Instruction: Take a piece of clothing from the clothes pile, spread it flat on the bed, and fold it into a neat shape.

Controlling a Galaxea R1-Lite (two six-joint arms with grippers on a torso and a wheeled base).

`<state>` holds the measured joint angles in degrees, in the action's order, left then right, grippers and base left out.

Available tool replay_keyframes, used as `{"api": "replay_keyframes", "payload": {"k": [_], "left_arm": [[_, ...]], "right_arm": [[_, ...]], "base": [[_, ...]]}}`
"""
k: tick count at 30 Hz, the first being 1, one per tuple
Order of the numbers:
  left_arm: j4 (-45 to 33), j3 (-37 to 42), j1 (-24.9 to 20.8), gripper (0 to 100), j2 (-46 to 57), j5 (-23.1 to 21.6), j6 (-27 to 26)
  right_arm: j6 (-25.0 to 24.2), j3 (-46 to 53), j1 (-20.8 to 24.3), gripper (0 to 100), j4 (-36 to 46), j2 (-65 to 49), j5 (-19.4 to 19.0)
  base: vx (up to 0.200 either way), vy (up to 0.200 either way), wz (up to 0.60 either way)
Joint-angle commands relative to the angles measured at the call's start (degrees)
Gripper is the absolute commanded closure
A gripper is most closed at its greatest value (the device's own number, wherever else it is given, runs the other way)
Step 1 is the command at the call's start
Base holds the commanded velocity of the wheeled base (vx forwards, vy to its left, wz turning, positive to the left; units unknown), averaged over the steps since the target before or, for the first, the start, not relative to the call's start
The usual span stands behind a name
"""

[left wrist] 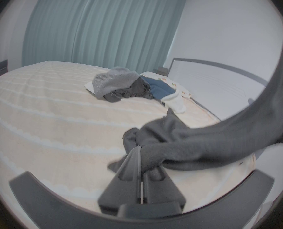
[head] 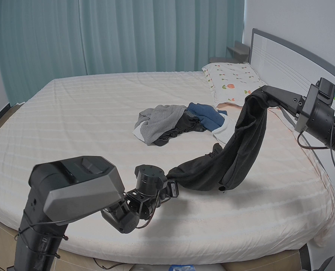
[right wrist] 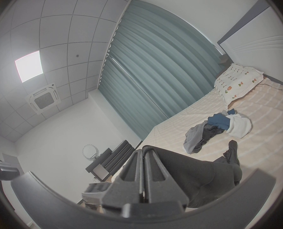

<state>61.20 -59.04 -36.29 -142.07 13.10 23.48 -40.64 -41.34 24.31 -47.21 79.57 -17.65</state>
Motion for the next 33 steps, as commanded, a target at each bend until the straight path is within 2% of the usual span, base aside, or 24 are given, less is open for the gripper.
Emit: {"api": "replay_keyframes", "payload": {"k": [1, 4, 6, 7, 8, 11, 15, 17, 18, 19, 20, 23, 27, 31, 33], "left_arm": [[-4.68, 4.02, 1.66, 100, 16.21, 0.69, 5.88], [-11.98, 3.4, 2.98, 100, 25.53, 0.78, 9.48], [-14.0, 3.05, 3.51, 100, 28.6, 0.78, 10.53], [-16.9, 2.35, 5.18, 100, 33.79, 0.69, 11.5], [-18.13, 2.17, 5.79, 100, 36.16, 0.69, 11.68], [-20.06, 2.88, 7.29, 100, 40.99, 1.4, 11.68], [-20.06, 4.2, 8.17, 100, 42.84, 1.57, 12.64], [-19.8, 8.15, 7.99, 100, 42.75, 1.4, 16.16], [-19.8, 8.15, 7.99, 100, 42.75, 1.4, 16.16], [-19.27, 10.52, 7.46, 100, 42.05, 1.31, 16.95], [-19.01, 11.58, 7.11, 100, 41.52, 1.22, 17.13], [-17.6, 15.01, 5.44, 100, 40.82, 1.05, 18.8], [-16.2, 18.43, 4.12, 100, 40.47, 1.13, 21.61], [-15.05, 21.77, 3.6, 100, 41.17, 0.96, 21.87], [-14.97, 23.36, 3.6, 100, 41.17, 0.78, 22.31]], "right_arm": [[0.48, -0.85, -1.37, 100, -0.25, 4.72, 0.25], [2.76, -3.22, -1.63, 100, -0.6, 6.74, 2.71], [3.99, -5.07, -1.9, 100, -0.77, 7.18, 4.38], [4.96, -9.29, -1.98, 100, -1.57, 7.8, 8.42], [4.87, -11.13, -1.9, 100, -2.27, 7.8, 10.27], [5.4, -12.71, -1.72, 100, -4.64, 7.27, 13.52], [5.31, -10.43, -1.9, 100, -6.49, 7.62, 14.4], [3.82, -3.31, -2.07, 100, -6.84, 7.88, 14.05], [3.82, -3.31, -2.07, 100, -6.84, 7.88, 14.05], [3.03, 2.14, -1.81, 100, -7.19, 9.11, 13.87], [2.85, 3.46, -1.63, 100, -7.63, 9.99, 13.96], [2.67, 5.65, -1.81, 100, -9.91, 13.33, 14.58], [-0.75, 9.43, -1.28, 100, -13.17, 16.76, 17.04], [-2.42, 11.81, -0.93, 100, -15.19, 17.38, 17.3], [-2.6, 12.33, -0.84, 100, -15.19, 17.81, 17.3]], "base": [[0.0, 0.0, 0.0], [0.0, 0.0, 0.0], [0.0, 0.0, 0.0], [0.0, 0.0, 0.0], [0.0, 0.0, 0.0], [0.0, 0.0, 0.0], [0.0, 0.0, 0.0], [0.0, 0.0, 0.0], [0.0, 0.0, 0.0], [0.0, 0.0, 0.0], [0.0, 0.0, 0.0], [0.0, 0.0, 0.0], [0.0, 0.0, 0.0], [0.0, 0.0, 0.0], [-0.2, 0.0, 0.0]]}}
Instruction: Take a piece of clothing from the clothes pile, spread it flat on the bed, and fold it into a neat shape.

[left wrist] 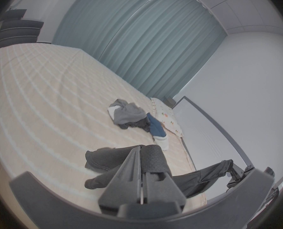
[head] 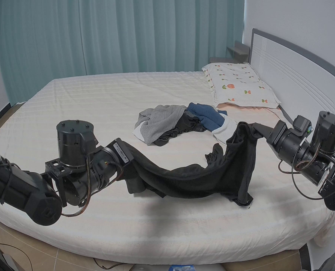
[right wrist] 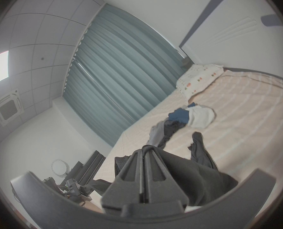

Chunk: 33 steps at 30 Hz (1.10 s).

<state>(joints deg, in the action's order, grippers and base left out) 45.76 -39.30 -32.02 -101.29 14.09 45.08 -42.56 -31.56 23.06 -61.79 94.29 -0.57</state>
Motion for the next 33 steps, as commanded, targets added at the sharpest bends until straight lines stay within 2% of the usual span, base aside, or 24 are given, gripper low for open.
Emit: {"api": "replay_keyframes", "payload": {"k": [1, 3, 4, 9, 16, 19, 23, 26, 29, 33], "left_arm": [[0.47, 4.59, -0.76, 100, 0.22, -0.29, 1.76], [0.64, 5.46, -0.76, 100, 0.04, -0.47, 3.0], [1.35, 6.87, -0.67, 100, -0.05, -2.05, 5.02], [5.74, 8.72, -0.58, 100, -0.22, -2.49, 5.28], [6.36, 8.98, 0.21, 100, -0.4, -2.31, 5.63], [6.36, 8.54, 1.18, 100, -0.31, -2.49, 5.98], [6.27, 8.28, 2.32, 100, -0.31, -2.4, 5.98], [6.36, 8.1, 3.02, 100, -0.4, -2.49, 5.98], [6.36, 8.1, 3.2, 100, -0.22, -2.49, 5.9], [6.36, 8.1, 3.46, 100, -0.22, -2.4, 5.81]], "right_arm": [[-0.68, 2.56, 0.49, 100, -0.7, 3.79, 0.31], [-0.77, 2.47, 0.49, 100, -0.78, 4.32, 0.4], [-1.21, 2.47, 0.49, 100, -0.78, 4.67, 0.66], [-1.92, 2.47, 0.49, 100, -0.78, 5.02, 1.1], [-2.0, 3.17, 0.93, 100, -1.4, 6.52, 1.89], [-2.0, 3.17, 1.19, 100, -2.01, 7.13, 2.42], [-1.92, 2.38, 3.83, 100, -2.37, 10.56, 6.55], [-1.56, 2.12, 4.71, 100, -5.53, 12.76, 9.89], [-1.04, 2.29, 4.8, 100, -9.84, 14.78, 11.82], [-0.6, 2.21, 4.8, 100, -10.63, 15.57, 12.44]], "base": [[-0.2, 0.0, 0.0], [-0.2, 0.0, 0.0], [-0.2, 0.0, 0.0], [0.0, 0.0, 0.0], [0.0, 0.0, 0.0], [0.0, 0.2, 0.0], [0.0, 0.2, 0.0], [0.0, 0.2, 0.0], [0.0, 0.2, 0.0], [0.0, 0.2, 0.0]]}}
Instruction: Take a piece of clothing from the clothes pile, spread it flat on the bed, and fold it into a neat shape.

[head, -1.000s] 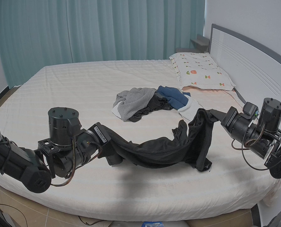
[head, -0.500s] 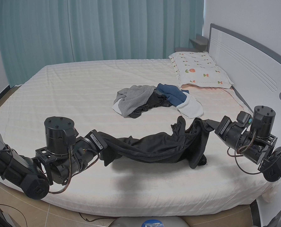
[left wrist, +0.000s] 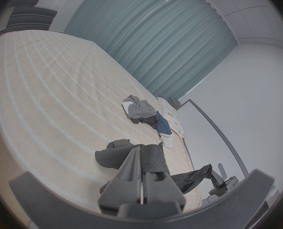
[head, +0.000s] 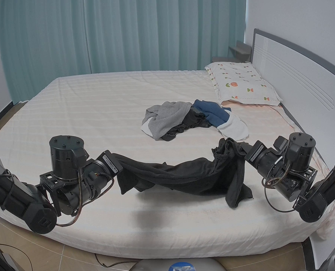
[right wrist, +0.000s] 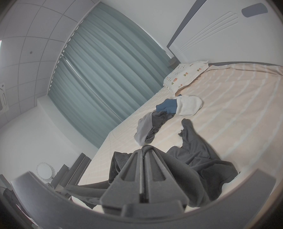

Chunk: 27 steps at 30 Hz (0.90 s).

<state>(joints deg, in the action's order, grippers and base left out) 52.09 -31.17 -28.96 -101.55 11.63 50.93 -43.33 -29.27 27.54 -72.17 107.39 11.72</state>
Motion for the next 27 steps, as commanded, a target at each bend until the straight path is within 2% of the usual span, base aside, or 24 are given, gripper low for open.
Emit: {"api": "replay_keyframes", "payload": {"k": [1, 19, 24, 27], "left_arm": [[0.03, -0.03, 0.84, 100, 0.12, 0.06, -0.22], [-0.23, 0.23, 1.63, 100, 1.97, 0.06, -0.48], [-0.32, 0.67, 1.63, 100, 3.11, -0.03, -0.57], [-0.5, 0.76, 1.54, 100, 3.64, -0.03, -0.57]], "right_arm": [[0.08, -0.09, 0.32, 100, -0.34, 2.12, 0.15], [-0.88, 0.09, -0.56, 100, -4.74, 0.19, -1.17], [-3.08, -0.09, -0.64, 100, -5.09, 0.02, -1.61], [-4.4, -0.09, -1.35, 100, -8.16, 0.37, -1.61]], "base": [[0.0, 0.2, 0.0], [0.0, 0.2, 0.0], [0.0, 0.2, 0.0], [0.0, 0.2, 0.0]]}}
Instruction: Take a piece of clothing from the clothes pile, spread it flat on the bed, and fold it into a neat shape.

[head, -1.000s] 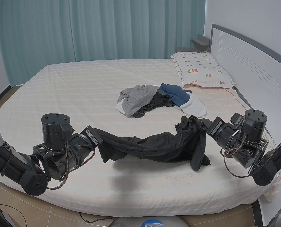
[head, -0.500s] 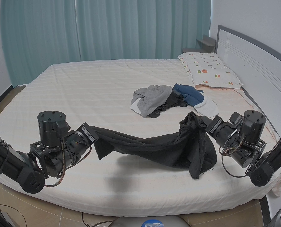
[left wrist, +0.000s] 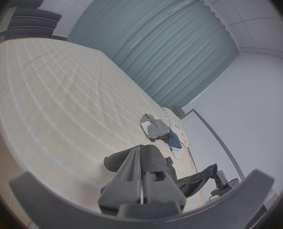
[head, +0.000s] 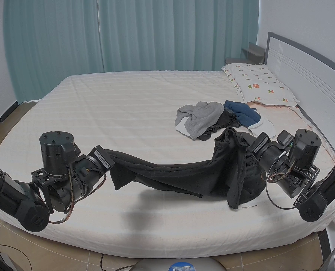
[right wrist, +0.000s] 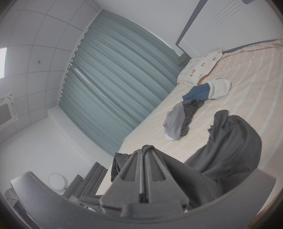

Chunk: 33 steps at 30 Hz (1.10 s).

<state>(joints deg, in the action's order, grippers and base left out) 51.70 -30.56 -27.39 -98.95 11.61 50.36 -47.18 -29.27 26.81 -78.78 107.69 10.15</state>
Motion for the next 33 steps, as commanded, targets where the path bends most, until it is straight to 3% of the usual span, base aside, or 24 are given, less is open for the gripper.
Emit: {"api": "replay_keyframes", "payload": {"k": [1, 33], "left_arm": [[-0.11, 0.15, 0.06, 100, 1.04, 0.0, 0.0], [-1.69, 0.77, -0.64, 100, 2.89, 0.0, -0.61]], "right_arm": [[-0.55, -0.09, -0.7, 100, -1.82, 0.06, -0.05], [-2.3, 0.53, -2.64, 100, -2.61, -1.52, -2.77]], "base": [[0.0, 0.2, 0.0], [0.0, 0.2, 0.0]]}}
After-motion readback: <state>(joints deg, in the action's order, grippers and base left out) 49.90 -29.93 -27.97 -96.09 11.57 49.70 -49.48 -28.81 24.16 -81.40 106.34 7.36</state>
